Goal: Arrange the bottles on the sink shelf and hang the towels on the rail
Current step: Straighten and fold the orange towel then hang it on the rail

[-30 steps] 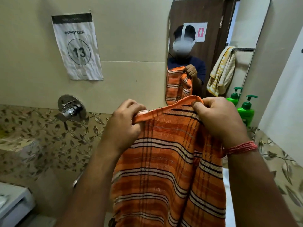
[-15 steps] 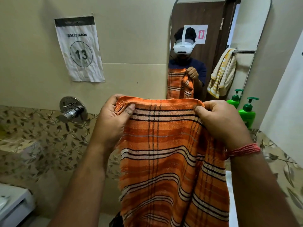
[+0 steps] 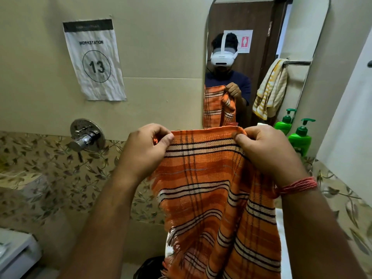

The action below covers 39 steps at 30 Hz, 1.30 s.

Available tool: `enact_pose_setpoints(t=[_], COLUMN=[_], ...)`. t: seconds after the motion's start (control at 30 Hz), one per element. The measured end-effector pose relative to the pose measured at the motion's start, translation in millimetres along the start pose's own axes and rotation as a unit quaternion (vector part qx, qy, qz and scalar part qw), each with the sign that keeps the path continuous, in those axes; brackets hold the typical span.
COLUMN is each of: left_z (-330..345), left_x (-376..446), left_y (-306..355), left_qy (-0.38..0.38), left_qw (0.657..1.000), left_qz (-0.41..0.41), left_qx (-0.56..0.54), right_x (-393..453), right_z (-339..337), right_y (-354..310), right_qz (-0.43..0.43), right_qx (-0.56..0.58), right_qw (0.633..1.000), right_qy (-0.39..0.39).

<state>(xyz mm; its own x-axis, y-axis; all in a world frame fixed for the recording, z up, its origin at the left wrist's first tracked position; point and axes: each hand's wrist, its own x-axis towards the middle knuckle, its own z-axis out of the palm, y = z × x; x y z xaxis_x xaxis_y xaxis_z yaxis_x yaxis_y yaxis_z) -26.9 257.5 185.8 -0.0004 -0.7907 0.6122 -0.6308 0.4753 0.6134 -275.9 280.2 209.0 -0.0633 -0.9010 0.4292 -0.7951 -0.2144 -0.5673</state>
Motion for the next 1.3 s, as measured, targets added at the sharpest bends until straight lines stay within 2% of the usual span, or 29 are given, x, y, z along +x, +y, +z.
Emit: enact_pose_setpoints(t=[0.17,0.33,0.43,0.53,0.6,0.77,0.9,0.93,0.97,1.03,1.1,1.17,1.23,1.3], left_z=[-2,-4,-3,10,24,44,45,44,41,30,11,2,-1,-1], left_x=[8,11,11,11,10,11,14,16,19,30,39,43,44,42], left_y=[1,6,10,24,33,39,26,22,14,-8,-27,-37,-40,-42], left_qy=[-0.093,-0.082,-0.125,-0.148,-0.153,-0.22,-0.266,-0.242,-0.186,0.006,0.17,0.237,0.267,0.287], left_qw=[0.991,0.99,0.99,0.985,0.977,0.967,0.959,0.968,0.982,0.999,0.985,0.97,0.961,0.954], left_qz=[-0.026,0.014,0.012,-0.017,0.0,0.058,0.029,0.033,0.045,0.025,-0.033,-0.043,-0.044,-0.062], left_qx=[0.092,0.117,0.068,-0.092,-0.145,-0.115,-0.095,-0.06,-0.009,0.046,0.004,0.028,0.065,0.056], right_x=[-1,0,1,2,1,2,2,2,2,2,1,-1,-2,-3], right_z=[1,3,6,16,24,34,34,32,28,17,5,-3,-4,0], right_y=[0,2,3,-3,-12,-16,-7,-4,0,9,21,28,31,33], right_qz=[0.001,0.0,-0.002,-0.033,-0.063,-0.12,-0.096,-0.084,-0.076,-0.068,-0.053,-0.031,-0.04,-0.058], right_qx=[0.017,0.007,0.006,0.001,-0.009,0.046,0.142,0.177,0.2,0.199,0.167,0.14,0.074,-0.001], right_qw=[0.999,1.0,1.0,0.999,0.997,0.988,0.982,0.978,0.975,0.977,0.984,0.988,0.993,0.996], right_qy=[-0.029,-0.025,-0.026,-0.039,-0.051,-0.087,-0.077,-0.066,-0.057,-0.043,-0.042,-0.064,-0.079,-0.062])
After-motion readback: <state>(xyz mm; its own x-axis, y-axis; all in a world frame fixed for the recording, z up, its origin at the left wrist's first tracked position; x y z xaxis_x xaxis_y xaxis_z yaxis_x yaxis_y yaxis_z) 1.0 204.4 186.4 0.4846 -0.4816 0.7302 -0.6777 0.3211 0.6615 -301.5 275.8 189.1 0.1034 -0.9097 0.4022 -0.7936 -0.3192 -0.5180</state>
